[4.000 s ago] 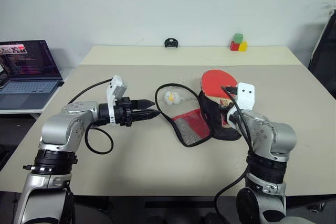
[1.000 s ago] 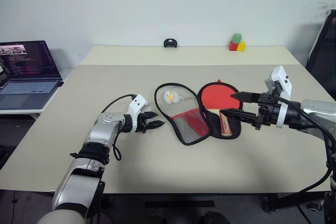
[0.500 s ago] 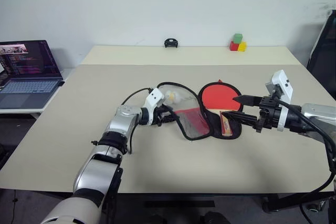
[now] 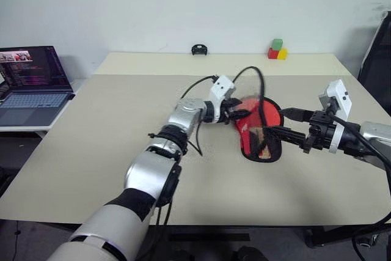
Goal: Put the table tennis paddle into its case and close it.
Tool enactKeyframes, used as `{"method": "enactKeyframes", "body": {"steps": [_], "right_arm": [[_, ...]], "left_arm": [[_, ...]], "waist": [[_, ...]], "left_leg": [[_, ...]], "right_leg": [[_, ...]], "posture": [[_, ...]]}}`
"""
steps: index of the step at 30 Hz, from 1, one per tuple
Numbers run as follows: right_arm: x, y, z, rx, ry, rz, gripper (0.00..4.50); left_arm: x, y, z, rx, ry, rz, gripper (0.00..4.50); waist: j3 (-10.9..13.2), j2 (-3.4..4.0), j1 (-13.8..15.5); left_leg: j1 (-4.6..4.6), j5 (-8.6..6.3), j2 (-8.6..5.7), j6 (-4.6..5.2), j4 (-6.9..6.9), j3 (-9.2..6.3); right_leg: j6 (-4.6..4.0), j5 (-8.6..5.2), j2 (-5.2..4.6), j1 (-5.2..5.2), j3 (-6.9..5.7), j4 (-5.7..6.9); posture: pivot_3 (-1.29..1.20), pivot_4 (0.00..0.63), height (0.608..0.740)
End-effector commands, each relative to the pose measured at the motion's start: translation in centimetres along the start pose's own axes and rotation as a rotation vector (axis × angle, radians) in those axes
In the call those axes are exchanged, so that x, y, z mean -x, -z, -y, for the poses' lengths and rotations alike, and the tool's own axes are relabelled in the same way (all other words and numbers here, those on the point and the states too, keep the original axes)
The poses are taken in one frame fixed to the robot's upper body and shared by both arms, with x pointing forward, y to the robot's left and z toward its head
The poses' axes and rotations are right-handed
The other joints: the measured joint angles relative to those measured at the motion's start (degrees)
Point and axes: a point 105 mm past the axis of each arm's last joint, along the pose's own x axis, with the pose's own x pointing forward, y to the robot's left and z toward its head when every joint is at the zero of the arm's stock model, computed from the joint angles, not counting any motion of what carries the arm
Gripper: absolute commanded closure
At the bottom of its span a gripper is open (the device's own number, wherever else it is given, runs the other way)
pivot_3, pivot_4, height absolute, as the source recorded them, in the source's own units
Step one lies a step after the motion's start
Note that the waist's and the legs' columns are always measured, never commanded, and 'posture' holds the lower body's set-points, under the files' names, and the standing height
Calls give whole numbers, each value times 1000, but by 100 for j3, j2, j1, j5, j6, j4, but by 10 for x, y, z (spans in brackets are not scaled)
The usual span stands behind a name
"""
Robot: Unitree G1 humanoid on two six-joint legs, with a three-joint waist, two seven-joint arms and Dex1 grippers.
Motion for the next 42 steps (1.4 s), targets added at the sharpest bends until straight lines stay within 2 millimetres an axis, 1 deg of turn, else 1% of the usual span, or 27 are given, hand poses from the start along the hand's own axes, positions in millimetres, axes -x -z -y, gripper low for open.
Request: {"method": "enactKeyframes", "body": {"steps": [1,5,9,10,12,14,16,20,23,27,30,33,38,42], "right_arm": [[7,-11,-1,48,27,39,160],[3,-5,5,23,56,19,160],[-4,11,23,-46,108,-19,160],[-7,15,30,-62,132,-30,74],[-12,22,41,-92,164,-45,74],[-19,29,56,-103,224,-63,74],[-27,33,66,-122,247,-65,74],[-37,46,88,-174,313,-80,74],[-40,60,103,-198,373,-121,74],[-43,71,111,-237,381,-148,74],[-44,81,117,-256,398,-173,74],[-47,88,116,-266,380,-194,74],[-56,98,112,-270,346,-228,74],[-63,101,110,-268,327,-240,74]], "left_arm": [[1,-27,-6,-40,-29,78,1656],[10,-26,-10,-81,-4,89,1656],[40,-19,-20,-126,65,117,1656],[48,-18,-20,-130,92,125,1656],[64,-13,-17,-137,154,134,1656],[83,-11,-11,-108,211,144,1656],[107,-8,-6,-79,253,138,1656],[144,-5,-1,-53,260,95,1656],[165,-9,6,-49,270,77,1656],[180,-20,8,-84,234,71,1656],[185,-28,4,-112,186,76,1656],[189,-33,2,-124,160,86,1656],[192,-34,-2,-129,132,84,1656],[192,-34,-3,-129,126,83,1656]], "waist": [[0,0,-14],[0,0,-7],[-1,1,-26],[-2,3,-27],[-3,5,-29],[-3,5,-22],[-2,5,-21],[-3,5,-16],[-3,5,-8],[-3,5,15],[-3,5,-3],[-3,5,-13],[-3,5,-31],[-3,5,-31]], "left_leg": [[2,0,1,0,0,1],[4,1,1,-1,0,0],[8,1,1,-2,-2,4],[9,1,2,-2,-1,4],[10,2,3,-2,-1,4],[7,3,3,-4,0,2],[6,4,4,-5,1,2],[3,5,6,-7,3,-3],[4,4,4,-5,3,-1],[3,3,3,-4,4,-4],[4,3,3,-4,5,0],[6,3,5,-3,4,-1],[7,3,5,-3,4,2],[8,3,5,-3,5,3]], "right_leg": [[0,0,1,0,0,1],[0,0,1,0,-2,3],[0,0,2,0,0,3],[0,0,3,0,0,4],[0,0,2,0,4,5],[0,0,1,0,5,4],[0,0,1,-2,8,3],[-1,0,1,-4,4,2],[-1,0,-1,-1,5,2],[-1,0,-2,0,2,1],[-1,0,-2,0,4,2],[-1,0,-1,0,3,4],[-1,0,0,0,5,4],[-1,0,0,0,7,5]], "posture": [[0,150,740],[0,150,740],[0,150,740],[0,150,740],[0,150,740],[0,150,740],[0,150,740],[0,150,740],[0,150,740],[0,150,740],[0,150,740],[0,150,740],[0,150,740],[0,150,740]]}}
